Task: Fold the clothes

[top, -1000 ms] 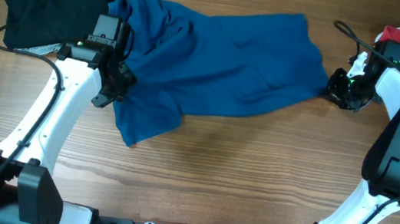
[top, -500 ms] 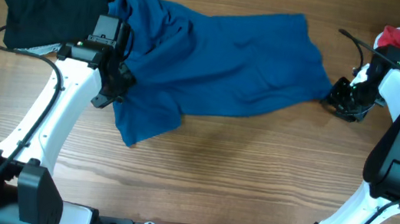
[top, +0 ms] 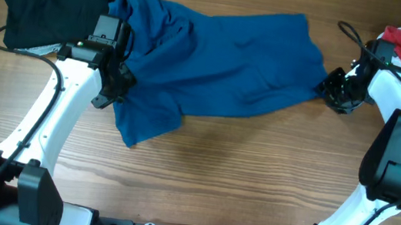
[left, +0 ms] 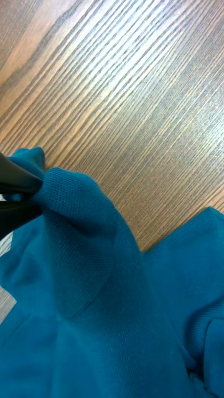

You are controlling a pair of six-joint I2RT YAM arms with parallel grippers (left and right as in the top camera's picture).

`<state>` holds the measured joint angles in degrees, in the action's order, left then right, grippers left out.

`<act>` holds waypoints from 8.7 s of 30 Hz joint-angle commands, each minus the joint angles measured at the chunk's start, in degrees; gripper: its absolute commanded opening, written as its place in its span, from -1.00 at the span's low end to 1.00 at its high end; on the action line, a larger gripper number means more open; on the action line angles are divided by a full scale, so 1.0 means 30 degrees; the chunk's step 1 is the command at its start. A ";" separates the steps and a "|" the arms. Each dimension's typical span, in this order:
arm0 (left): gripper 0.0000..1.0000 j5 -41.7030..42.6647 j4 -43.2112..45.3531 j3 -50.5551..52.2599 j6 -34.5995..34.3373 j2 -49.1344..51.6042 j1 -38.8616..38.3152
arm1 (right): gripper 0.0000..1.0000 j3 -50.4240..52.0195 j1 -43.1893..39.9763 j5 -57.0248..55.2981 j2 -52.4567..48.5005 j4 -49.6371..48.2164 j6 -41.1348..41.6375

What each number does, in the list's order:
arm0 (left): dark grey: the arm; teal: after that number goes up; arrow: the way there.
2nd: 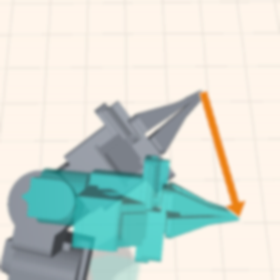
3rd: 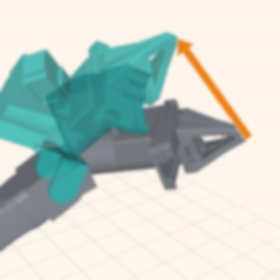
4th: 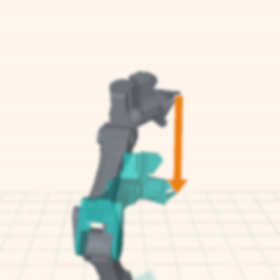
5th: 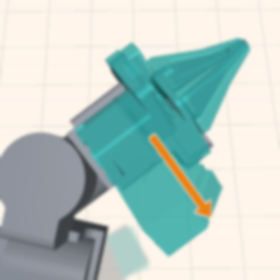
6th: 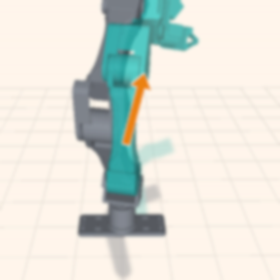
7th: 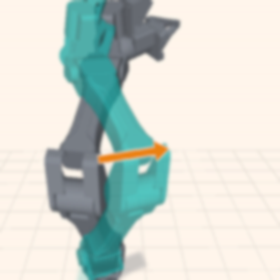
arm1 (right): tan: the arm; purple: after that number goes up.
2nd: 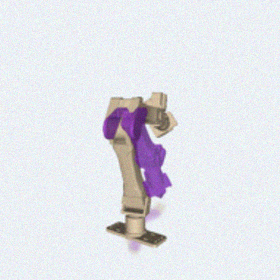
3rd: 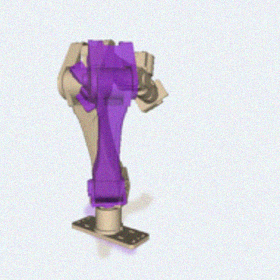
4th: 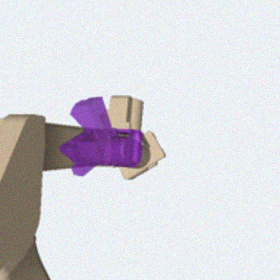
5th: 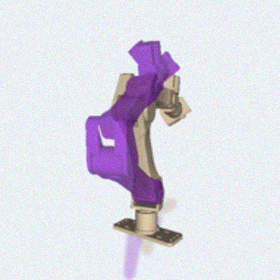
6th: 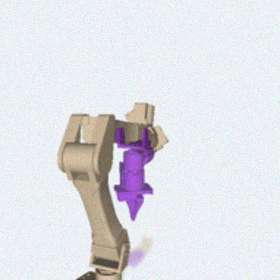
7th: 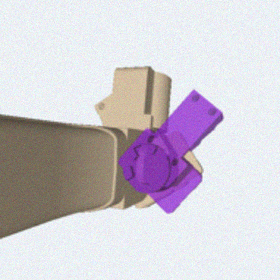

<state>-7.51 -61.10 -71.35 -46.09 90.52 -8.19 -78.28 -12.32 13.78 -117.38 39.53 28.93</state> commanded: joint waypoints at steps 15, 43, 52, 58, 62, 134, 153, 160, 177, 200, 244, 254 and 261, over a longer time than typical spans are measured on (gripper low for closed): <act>-0.92 -0.0517 -0.0007 0.0066 0.0306 -0.0262 0.0073 | -0.91 0.0525 -0.0197 -0.2171 0.4517 0.2295 -0.2273; -0.92 0.7599 0.6790 -1.0076 0.6732 -0.2871 0.3803 | -0.92 -0.8546 -0.3825 0.0525 1.1344 0.2783 -0.6754; -0.92 1.0426 2.1733 -1.0083 0.3920 0.4051 0.3424 | -0.92 -0.8553 -0.2667 0.0794 0.5100 -0.7002 -0.2492; -0.92 1.0448 3.1263 -1.1198 0.0146 0.4291 0.3891 | -0.92 -1.1825 -0.2980 0.0641 0.5632 -0.8670 -0.1632; -0.92 1.4455 2.6840 -1.1963 0.0386 0.4058 0.4481 | -0.92 -1.2335 -0.3024 -0.2120 0.5792 -0.4087 -0.4189; -0.92 1.0754 0.9755 -0.6120 0.8429 -0.1712 0.3388 | -0.92 -0.5625 -0.3599 0.0583 0.9231 -0.0852 -0.7592; -0.92 1.6487 -0.0481 -2.4647 0.9588 0.6725 0.4320 | -0.91 -1.7464 -0.2011 -0.6564 0.3971 0.7766 -0.5260; -0.92 0.9522 -1.1723 -2.0028 1.1795 0.8845 0.1377 | -0.91 -1.7362 -0.2011 -0.7045 0.1027 1.4251 -0.7162; -0.92 0.6076 -0.8531 -0.7206 0.9632 0.6870 0.1071 | -0.91 -0.6885 -0.3424 -0.6193 0.0969 1.4316 -0.6943; -0.92 0.6477 -0.4641 0.3825 0.5603 -0.9522 0.5530 | -0.91 0.2936 -0.5850 -0.6360 0.8845 0.9865 -0.4131; -0.47 0.9595 0.9581 0.3825 0.5144 0.0386 0.4218 | -0.66 0.3497 -0.2696 -0.1559 0.4677 -0.1632 -0.7657; -0.44 1.0003 0.8094 0.3825 0.5282 0.0386 0.1559 | -0.17 0.3497 -0.2703 -0.0568 0.4568 -0.3089 -0.7563; 0.02 0.9326 0.7584 0.3825 0.8174 0.0386 -0.1384 | -0.17 0.3512 -0.2703 -0.1042 0.4568 -0.0707 -0.7555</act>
<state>21.56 -38.41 -59.88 -27.18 91.20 -8.71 -67.79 -20.67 10.94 -102.24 36.25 6.28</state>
